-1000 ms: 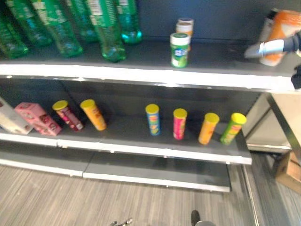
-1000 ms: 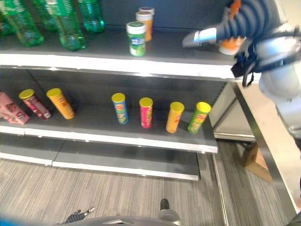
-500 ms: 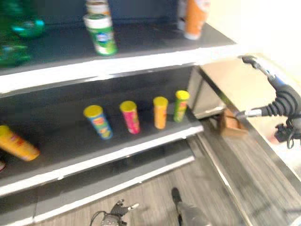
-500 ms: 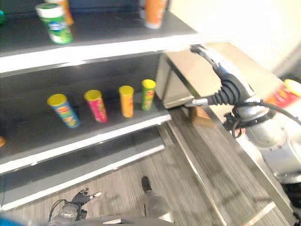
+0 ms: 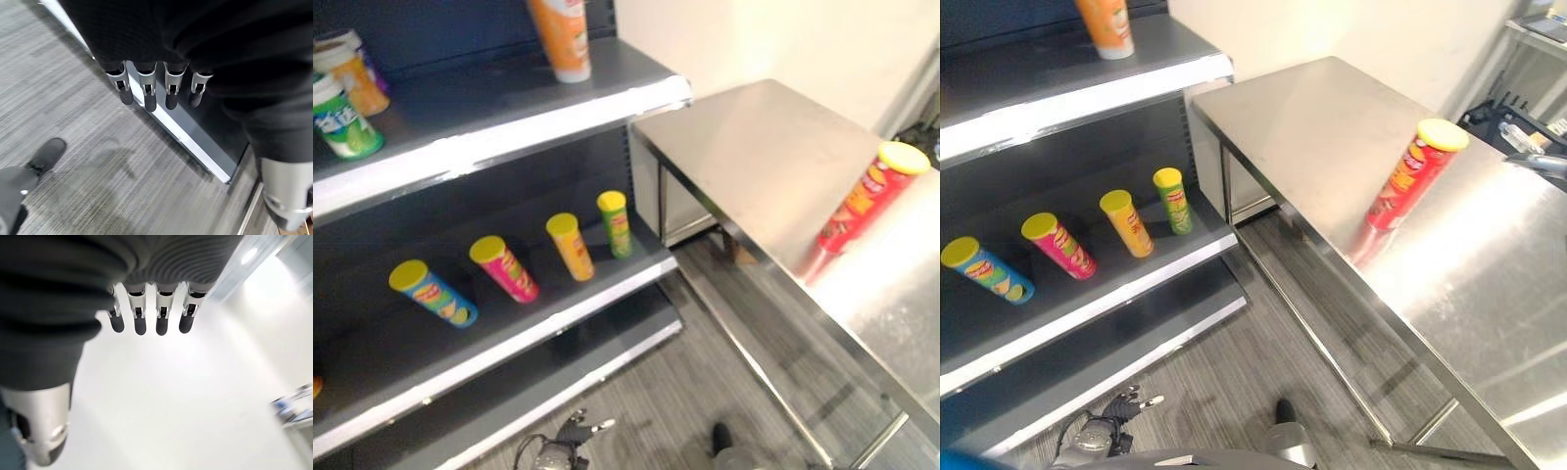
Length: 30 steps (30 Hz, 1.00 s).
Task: Put the goods on the table back onto the shelves and tidy them up.
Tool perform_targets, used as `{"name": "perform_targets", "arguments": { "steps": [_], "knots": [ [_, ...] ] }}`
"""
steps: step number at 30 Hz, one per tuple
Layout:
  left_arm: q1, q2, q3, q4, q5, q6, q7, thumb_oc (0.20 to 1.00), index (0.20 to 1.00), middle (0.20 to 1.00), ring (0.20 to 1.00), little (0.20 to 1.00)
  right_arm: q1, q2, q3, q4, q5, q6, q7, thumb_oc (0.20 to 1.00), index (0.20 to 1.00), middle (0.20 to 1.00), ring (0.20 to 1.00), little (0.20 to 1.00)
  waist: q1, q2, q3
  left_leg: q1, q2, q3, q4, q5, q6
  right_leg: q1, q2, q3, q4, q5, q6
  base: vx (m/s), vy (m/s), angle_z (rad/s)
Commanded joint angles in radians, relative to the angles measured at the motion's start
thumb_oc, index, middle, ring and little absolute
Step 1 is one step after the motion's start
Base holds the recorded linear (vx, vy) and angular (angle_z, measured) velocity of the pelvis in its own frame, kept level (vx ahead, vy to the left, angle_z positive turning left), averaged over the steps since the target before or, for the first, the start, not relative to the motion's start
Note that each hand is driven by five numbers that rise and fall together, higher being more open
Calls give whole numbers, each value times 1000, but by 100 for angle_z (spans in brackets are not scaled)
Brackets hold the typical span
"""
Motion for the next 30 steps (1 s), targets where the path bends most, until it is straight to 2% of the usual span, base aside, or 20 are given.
{"name": "perform_targets", "arguments": {
  "steps": [1, 6, 8, 9, 10, 11, 12, 13, 14, 16, 17, 20, 21, 24, 30],
  "knots": [
    [-6, 89, 20, 35, 10, -12, 8, 1000, 1000, 1000, 1000, 1000, -42, 38, -69, 19, 12, -16, -62, 1000, 1000, 1000, 1000, 1000, 34, -87, -11, -44, -26, -55, 58, -77, 13, -10, -23, 8, 44, -87, 21, -4, -183, 10],
    [-5, 88, 16, 41, 8, -10, 1, 1000, 1000, 1000, 1000, 1000, -16, 64, -73, 107, 88, -30, -58, 1000, 1000, 1000, 1000, 1000, 37, -67, 1, -57, 20, -73, 69, -42, -15, 12, 23, -4, 36, -122, -11, -26, -187, 7],
    [-3, 99, 21, 37, 4, -10, -8, 1000, 1000, 1000, 1000, 1000, -17, 83, -46, 161, 155, -44, -37, 1000, 1000, 1000, 1000, 1000, 42, -60, 23, -83, 59, -93, 134, -32, -34, 35, 60, -13, 34, -148, -44, -64, -336, 24],
    [0, 103, 26, 27, -6, -8, -11, 1000, 1000, 1000, 1000, 1000, -26, 87, -23, 172, 183, -49, -22, 1000, 1000, 1000, 1000, 1000, 53, -62, 47, -98, 74, -120, 207, -43, -36, 65, 78, -18, 26, -164, -64, -63, -242, 11],
    [-1, 104, 27, 27, -6, -7, -11, 1000, 1000, 1000, 1000, 1000, -29, 87, -21, 173, 183, -49, -22, 1000, 1000, 1000, 1000, 1000, 51, -62, 49, -102, 75, -122, 210, -41, -36, 63, 79, -19, 26, -161, -65, -67, -251, 21],
    [-2, 103, 28, 23, -18, -5, -12, 1000, 1000, 1000, 1000, 1000, -56, 92, 19, 180, 204, -50, -12, 1000, 1000, 1000, 1000, 1000, 68, -67, 76, -130, 64, -175, 283, -56, -30, 85, 85, -17, 21, -172, -79, -52, -109, 20],
    [-3, 104, 30, 23, -18, -5, -13, 1000, 1000, 1000, 1000, 1000, -59, 92, 21, 181, 204, -50, -13, 1000, 1000, 1000, 1000, 1000, 65, -68, 76, -135, 63, -177, 285, -52, -29, 82, 85, -19, 21, -169, -80, -69, -148, 18],
    [-7, 104, 30, 24, -20, -7, -10, 1000, 1000, 1000, 1000, 1000, -78, 91, 44, 191, 207, -50, -15, 1000, 1000, 1000, 1000, 1000, 75, -72, 85, -160, 39, -222, 314, -52, -24, 85, 84, -22, 18, -170, -84, -58, -91, -2],
    [-9, 102, 23, 24, -27, -7, -12, 1000, 1000, 1000, 1000, 1000, -101, 88, 72, 201, 213, -47, -11, 1000, 1000, 1000, 1000, 1000, 99, -80, 95, -179, -11, -286, 321, -75, -17, 86, 85, -13, 20, -171, -86, -58, -107, -1],
    [-12, 102, 13, 20, -44, -10, -14, 1000, 1000, 1000, 1000, 1000, -140, 85, 118, 216, 226, -43, 2, 1000, 1000, 1000, 1000, 1000, 116, -83, 92, -198, -107, -387, 258, -88, -6, 70, 89, -2, 25, -160, -82, -1, -49, -19],
    [-5, 102, 9, 19, -47, -11, -15, 1000, 1000, 1000, 1000, 1000, -150, 87, 143, 221, 229, -46, 12, 1000, 1000, 1000, 1000, 1000, 123, -73, 94, -195, -119, -408, 232, -93, 3, 64, 95, 2, 32, -160, -82, 28, 8, -31],
    [2, 98, 3, 23, -43, -12, -17, 1000, 1000, 1000, 1000, 1000, -185, 84, 182, 247, 238, -42, 20, 1000, 1000, 1000, 1000, 1000, 123, -66, 89, -173, -123, -415, 191, -90, 13, 58, 101, 22, 42, -162, -78, 44, 36, -31],
    [2, 101, -4, 27, -35, -12, -17, 1000, 1000, 1000, 1000, 1000, -202, 87, 206, 251, 246, -40, 32, 1000, 1000, 1000, 1000, 1000, 120, -59, 77, -151, -116, -390, 170, -83, 16, 63, 101, 22, 44, -164, -76, 84, 68, -15],
    [9, 98, -14, 41, -30, -13, -16, 1000, 1000, 1000, 1000, 1000, -236, 68, 251, 272, 270, -38, 53, 1000, 1000, 1000, 1000, 1000, 122, -53, 56, -99, -103, -351, 103, -66, 11, 68, 93, 17, 52, -168, -74, 78, 78, -11],
    [13, 97, -7, 60, -31, -12, -8, 1000, 1000, 1000, 1000, 1000, -273, 41, 295, 304, 241, -24, 52, 1000, 1000, 1000, 1000, 1000, 125, -54, 46, -68, -98, -333, 68, -58, 7, 72, 86, 13, 57, -172, -68, 13, 21, -3]
  ]
}}
